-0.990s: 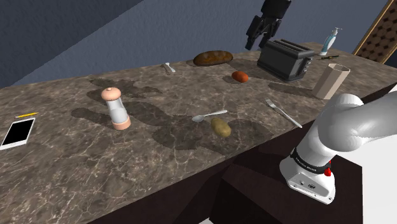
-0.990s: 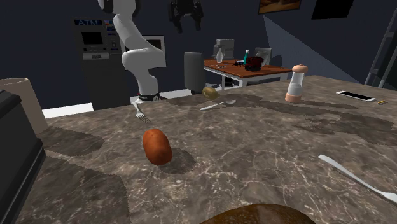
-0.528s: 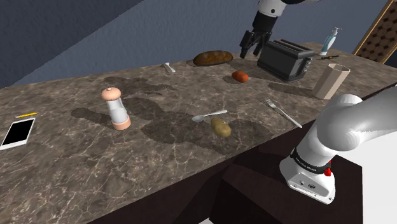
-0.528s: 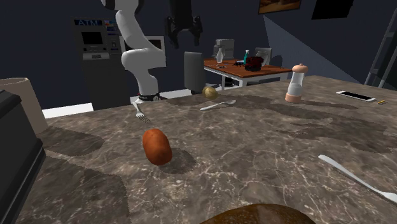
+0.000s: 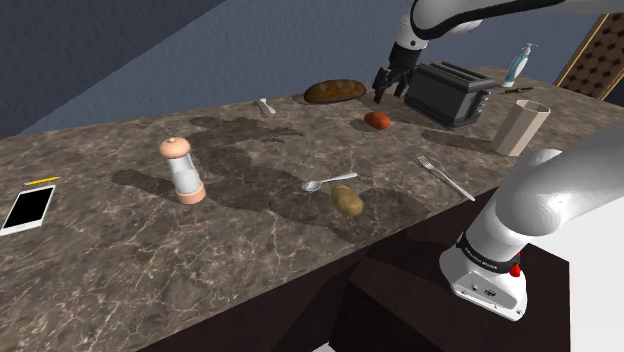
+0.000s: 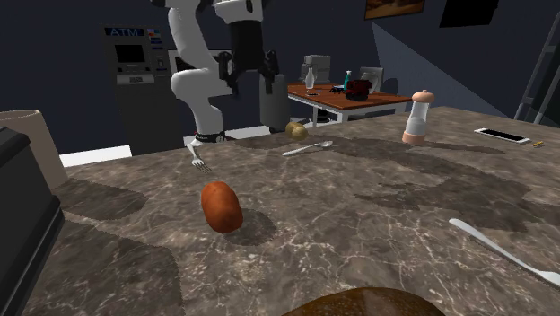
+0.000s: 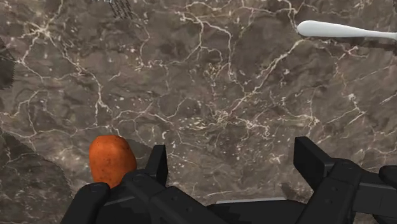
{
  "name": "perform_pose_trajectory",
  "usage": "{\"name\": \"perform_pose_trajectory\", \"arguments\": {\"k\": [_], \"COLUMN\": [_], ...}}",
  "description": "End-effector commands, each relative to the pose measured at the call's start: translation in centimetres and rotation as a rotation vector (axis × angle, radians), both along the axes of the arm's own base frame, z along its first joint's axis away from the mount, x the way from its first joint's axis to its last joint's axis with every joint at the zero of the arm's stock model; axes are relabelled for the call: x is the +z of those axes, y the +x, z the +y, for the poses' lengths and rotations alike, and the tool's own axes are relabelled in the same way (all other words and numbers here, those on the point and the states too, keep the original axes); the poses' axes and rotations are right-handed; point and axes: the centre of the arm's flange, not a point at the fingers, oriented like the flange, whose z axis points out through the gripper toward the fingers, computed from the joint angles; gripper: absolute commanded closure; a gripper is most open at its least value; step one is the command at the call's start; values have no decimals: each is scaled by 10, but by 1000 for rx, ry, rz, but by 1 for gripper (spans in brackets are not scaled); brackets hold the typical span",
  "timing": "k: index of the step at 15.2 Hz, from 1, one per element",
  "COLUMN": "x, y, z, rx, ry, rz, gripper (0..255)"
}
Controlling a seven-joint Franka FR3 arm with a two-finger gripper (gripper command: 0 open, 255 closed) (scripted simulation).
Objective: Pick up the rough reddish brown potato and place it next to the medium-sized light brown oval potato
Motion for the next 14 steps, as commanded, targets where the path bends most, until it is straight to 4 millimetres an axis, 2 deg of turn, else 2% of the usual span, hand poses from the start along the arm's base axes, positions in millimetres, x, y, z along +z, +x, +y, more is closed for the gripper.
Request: {"name": "perform_pose_trajectory", "arguments": {"k": [1, 14], "x": [-16, -114], "y": [12, 63], "z": [-17, -137], "rx": [-13, -103], "ry": [-14, -97], "rz": [6, 46], "gripper": [0, 0]}}
